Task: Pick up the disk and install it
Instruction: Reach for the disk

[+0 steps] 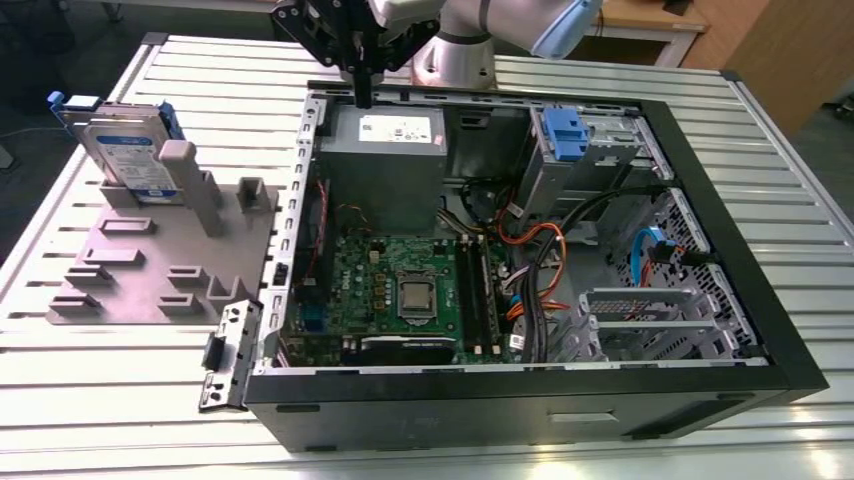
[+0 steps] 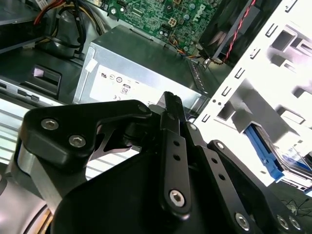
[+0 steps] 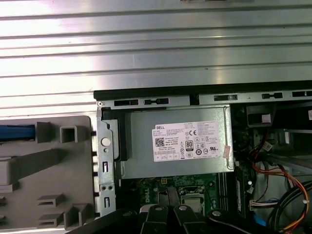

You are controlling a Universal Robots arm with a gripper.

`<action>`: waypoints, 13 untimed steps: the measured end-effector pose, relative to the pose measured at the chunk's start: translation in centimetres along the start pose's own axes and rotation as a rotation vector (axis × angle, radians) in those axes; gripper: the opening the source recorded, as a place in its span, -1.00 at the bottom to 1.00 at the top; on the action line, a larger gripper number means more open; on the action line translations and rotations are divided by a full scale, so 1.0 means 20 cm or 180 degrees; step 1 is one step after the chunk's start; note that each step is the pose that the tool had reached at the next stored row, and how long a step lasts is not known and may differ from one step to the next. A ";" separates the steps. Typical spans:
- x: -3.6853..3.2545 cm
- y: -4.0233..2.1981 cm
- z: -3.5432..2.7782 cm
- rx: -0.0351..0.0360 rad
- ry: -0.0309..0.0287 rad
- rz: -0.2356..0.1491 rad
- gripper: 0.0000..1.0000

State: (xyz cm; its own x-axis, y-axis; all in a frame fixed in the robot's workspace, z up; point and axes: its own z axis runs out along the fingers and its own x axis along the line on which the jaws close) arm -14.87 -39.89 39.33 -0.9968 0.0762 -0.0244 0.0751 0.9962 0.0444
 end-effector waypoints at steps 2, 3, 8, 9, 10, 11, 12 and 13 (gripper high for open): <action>0.004 0.000 0.000 0.0000 0.0000 0.0000 -0.79; 0.005 0.000 0.000 0.0000 0.0000 0.0000 -0.79; 0.013 -0.001 0.000 0.0000 0.0000 0.0000 -0.79; 0.014 -0.001 0.000 0.0000 0.0000 0.0000 -0.79; 0.015 -0.001 0.000 0.0000 0.0000 0.0000 -0.79; 0.015 -0.001 0.000 0.0000 0.0000 0.0000 -0.79; 0.016 -0.001 0.000 0.0000 0.0000 0.0000 -0.79; 0.016 -0.001 0.000 0.0000 0.0000 0.0000 -0.79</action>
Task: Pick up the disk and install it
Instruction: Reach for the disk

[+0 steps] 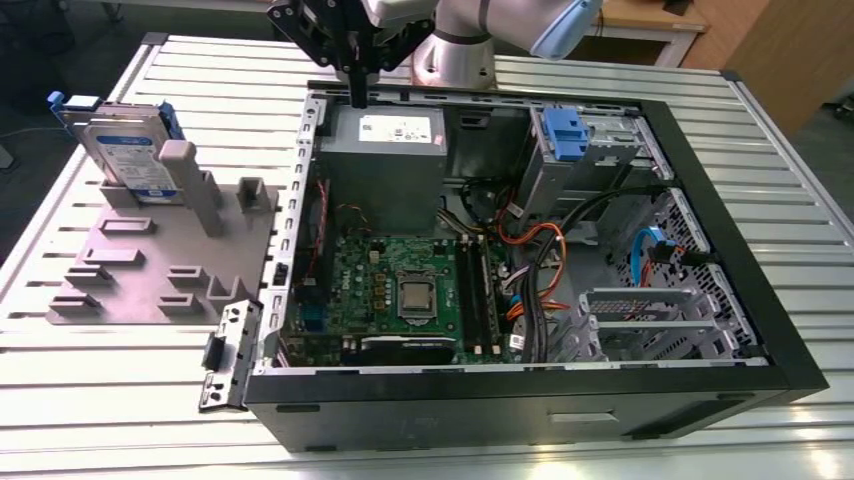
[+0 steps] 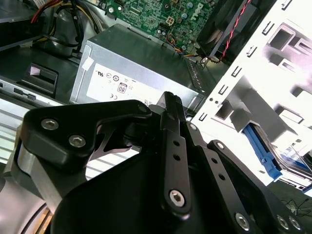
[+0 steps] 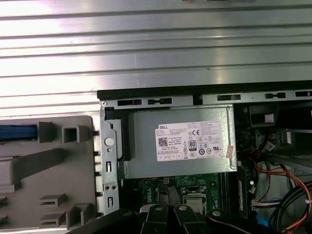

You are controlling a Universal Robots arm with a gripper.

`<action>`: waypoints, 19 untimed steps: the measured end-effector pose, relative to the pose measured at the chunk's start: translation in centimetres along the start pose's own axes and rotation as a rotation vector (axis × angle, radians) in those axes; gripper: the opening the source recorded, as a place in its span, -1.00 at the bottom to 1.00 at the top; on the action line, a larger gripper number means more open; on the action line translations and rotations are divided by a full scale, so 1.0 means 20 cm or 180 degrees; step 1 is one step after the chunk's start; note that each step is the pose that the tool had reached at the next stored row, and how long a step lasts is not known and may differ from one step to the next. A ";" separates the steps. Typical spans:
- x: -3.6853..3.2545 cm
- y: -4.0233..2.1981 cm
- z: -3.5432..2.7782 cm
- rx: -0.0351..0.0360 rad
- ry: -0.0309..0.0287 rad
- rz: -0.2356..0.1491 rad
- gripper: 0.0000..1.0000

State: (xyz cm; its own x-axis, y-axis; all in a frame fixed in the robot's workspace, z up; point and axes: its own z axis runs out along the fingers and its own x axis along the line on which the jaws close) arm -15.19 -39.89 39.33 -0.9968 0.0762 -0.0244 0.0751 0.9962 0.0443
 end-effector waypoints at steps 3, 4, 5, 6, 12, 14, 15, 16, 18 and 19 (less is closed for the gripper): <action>0.001 0.000 0.000 0.0000 0.0000 0.0000 -0.79; 0.003 0.000 0.000 0.0000 0.0000 0.0001 -0.79; 0.005 -0.001 0.000 0.0000 0.0000 0.0000 -0.79; 0.008 -0.001 0.000 0.0000 0.0000 0.0000 -0.79; 0.029 -0.002 -0.001 0.0000 0.0000 0.0000 -0.79; 0.037 -0.003 -0.001 0.0000 0.0000 0.0000 -0.79; 0.040 -0.003 -0.001 0.0000 0.0000 0.0000 -0.79; 0.043 -0.003 -0.001 0.0000 0.0000 0.0000 -0.79; 0.047 -0.003 -0.001 0.0000 0.0000 0.0000 -0.79; 0.048 -0.004 -0.001 0.0000 0.0000 0.0000 -0.79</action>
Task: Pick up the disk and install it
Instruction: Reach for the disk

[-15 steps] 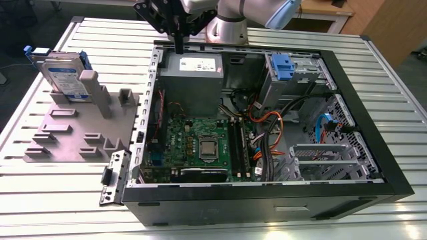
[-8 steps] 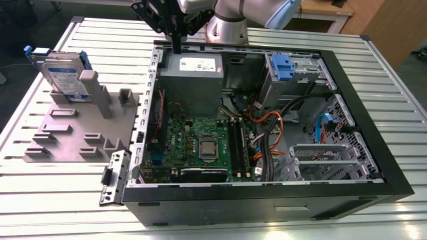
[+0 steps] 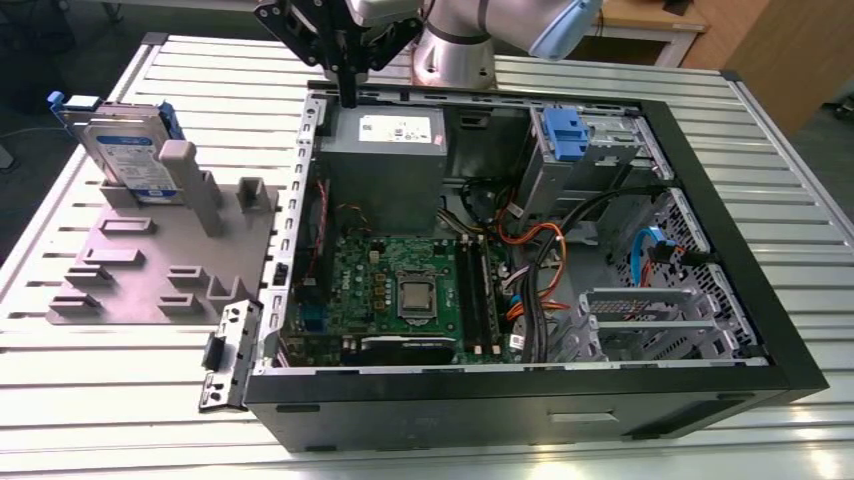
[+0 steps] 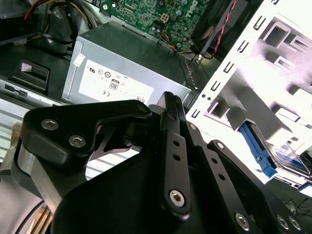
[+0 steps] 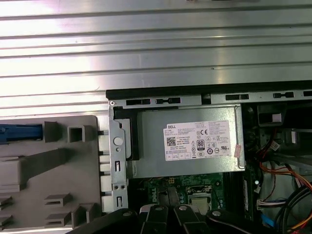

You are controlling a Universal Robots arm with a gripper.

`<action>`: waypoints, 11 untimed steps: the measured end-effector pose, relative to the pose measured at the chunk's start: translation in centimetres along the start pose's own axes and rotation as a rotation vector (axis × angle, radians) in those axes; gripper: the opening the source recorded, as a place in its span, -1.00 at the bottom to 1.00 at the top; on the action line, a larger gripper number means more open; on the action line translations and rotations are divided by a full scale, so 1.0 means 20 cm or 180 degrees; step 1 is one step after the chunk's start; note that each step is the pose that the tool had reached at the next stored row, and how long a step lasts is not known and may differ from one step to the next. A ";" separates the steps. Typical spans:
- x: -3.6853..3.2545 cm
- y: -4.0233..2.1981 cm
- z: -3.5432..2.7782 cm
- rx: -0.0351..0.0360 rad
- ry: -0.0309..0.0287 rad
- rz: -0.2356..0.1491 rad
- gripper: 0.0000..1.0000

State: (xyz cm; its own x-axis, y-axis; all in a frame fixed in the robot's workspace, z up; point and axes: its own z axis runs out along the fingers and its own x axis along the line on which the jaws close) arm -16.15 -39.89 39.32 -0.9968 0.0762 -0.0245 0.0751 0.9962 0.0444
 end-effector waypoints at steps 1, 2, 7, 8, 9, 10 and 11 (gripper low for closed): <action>0.000 0.000 0.000 0.0000 0.0000 0.0000 -0.79; 0.000 0.000 0.000 0.0000 0.0000 0.0000 -0.79; 0.006 -0.001 0.000 0.0000 0.0000 0.0000 -0.79; 0.009 -0.001 0.000 0.0000 0.0000 0.0000 -0.79; 0.011 -0.001 0.000 0.0000 0.0000 0.0000 -0.79; 0.014 -0.001 0.000 0.0000 0.0000 0.0000 -0.79; 0.016 -0.001 0.000 0.0000 0.0000 0.0000 -0.79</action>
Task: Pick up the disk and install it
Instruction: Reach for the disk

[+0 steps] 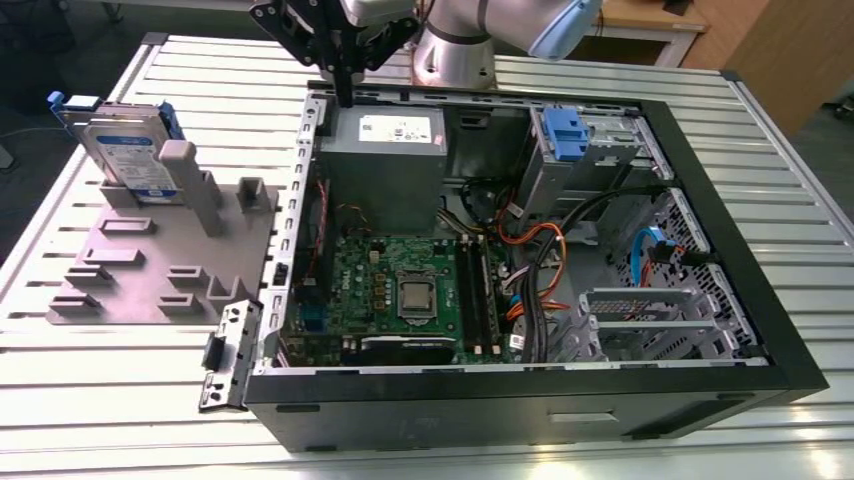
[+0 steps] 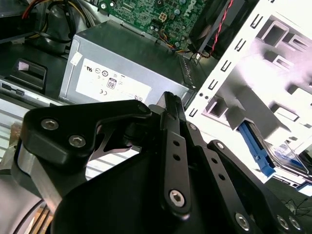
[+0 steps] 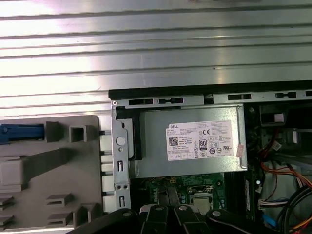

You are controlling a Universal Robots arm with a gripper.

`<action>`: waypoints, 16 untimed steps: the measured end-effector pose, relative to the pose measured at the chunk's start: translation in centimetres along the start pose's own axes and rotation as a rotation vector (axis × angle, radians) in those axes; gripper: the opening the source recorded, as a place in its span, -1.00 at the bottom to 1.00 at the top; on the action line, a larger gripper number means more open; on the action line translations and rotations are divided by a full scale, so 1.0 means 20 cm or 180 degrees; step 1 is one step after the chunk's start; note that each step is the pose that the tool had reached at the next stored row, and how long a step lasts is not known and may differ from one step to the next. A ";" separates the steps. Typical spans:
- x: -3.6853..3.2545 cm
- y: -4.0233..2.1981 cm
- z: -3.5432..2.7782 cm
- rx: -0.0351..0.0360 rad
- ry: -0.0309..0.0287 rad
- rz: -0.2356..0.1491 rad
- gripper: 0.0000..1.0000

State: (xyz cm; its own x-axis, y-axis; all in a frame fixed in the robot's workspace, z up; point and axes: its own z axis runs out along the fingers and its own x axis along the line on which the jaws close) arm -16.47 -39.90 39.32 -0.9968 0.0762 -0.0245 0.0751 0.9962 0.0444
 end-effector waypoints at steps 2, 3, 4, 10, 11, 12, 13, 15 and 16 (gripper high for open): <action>0.006 0.000 0.000 0.0000 0.0000 0.0000 -0.79; 0.009 -0.001 0.000 0.0000 0.0000 0.0000 -0.79; 0.012 -0.001 0.000 0.0000 0.0000 0.0000 -0.79; 0.026 -0.002 0.000 0.0000 0.0000 0.0000 -0.79; 0.026 -0.002 0.000 0.0000 0.0000 0.0000 -0.79; 0.026 -0.002 0.000 0.0000 0.0000 0.0000 -0.79; 0.027 -0.002 0.000 0.0000 0.0000 0.0000 -0.79; 0.031 -0.002 0.000 0.0000 0.0000 0.0001 -0.79; 0.033 -0.003 0.000 0.0000 0.0000 0.0000 -0.79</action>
State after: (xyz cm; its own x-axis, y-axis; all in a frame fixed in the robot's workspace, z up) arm -17.13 -39.90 39.29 -0.9968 0.0763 -0.0245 0.0752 0.9962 0.0444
